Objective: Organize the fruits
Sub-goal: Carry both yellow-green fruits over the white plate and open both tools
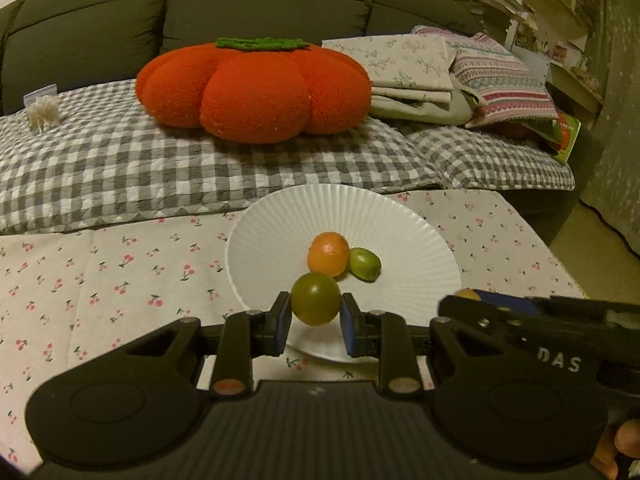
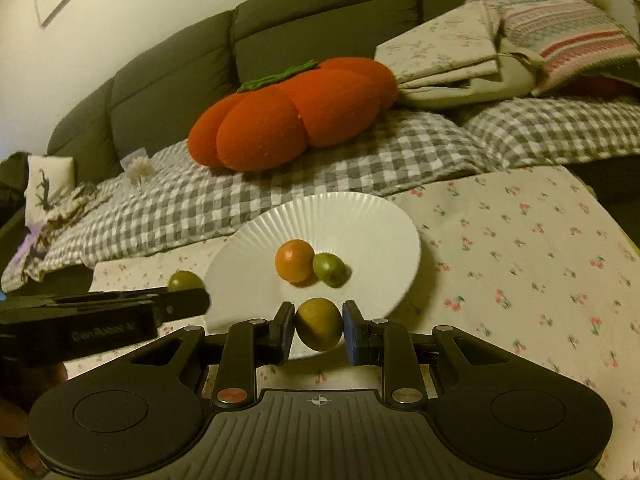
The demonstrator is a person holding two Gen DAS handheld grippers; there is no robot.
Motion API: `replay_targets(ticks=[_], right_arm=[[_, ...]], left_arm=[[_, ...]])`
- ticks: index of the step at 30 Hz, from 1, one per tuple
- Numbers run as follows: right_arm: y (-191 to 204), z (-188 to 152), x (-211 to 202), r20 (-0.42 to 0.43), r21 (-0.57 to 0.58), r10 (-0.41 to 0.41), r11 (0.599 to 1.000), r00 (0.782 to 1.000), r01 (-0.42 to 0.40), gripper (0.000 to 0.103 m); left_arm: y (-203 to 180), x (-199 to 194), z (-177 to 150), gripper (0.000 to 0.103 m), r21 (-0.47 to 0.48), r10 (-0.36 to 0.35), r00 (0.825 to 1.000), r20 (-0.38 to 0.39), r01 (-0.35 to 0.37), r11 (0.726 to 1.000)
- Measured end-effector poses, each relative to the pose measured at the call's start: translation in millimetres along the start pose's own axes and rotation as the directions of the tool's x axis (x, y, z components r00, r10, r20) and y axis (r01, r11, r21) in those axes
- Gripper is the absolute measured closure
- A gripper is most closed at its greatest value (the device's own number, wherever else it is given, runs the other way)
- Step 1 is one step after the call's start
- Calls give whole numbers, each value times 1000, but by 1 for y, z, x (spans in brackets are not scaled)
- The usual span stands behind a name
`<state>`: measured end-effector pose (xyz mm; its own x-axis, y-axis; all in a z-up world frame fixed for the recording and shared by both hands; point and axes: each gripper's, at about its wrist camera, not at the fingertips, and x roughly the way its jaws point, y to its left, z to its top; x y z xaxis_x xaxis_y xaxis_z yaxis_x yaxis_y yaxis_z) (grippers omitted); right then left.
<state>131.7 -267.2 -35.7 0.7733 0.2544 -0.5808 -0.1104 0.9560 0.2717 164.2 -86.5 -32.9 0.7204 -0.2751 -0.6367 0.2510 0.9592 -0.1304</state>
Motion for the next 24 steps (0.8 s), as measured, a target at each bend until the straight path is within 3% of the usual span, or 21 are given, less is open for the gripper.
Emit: replay_targets(ticks=[9,24], right_arm=[[0,4,32,-36,-46,-14,999,999,12,79],[3,1,43,-38,-71,-11,997,999,8,75]], left_arm=[[0,21,-1,79,17,-1,1000,-12,2,1000],[-1,32,-6,77,51,5,999,-31,-3,999]])
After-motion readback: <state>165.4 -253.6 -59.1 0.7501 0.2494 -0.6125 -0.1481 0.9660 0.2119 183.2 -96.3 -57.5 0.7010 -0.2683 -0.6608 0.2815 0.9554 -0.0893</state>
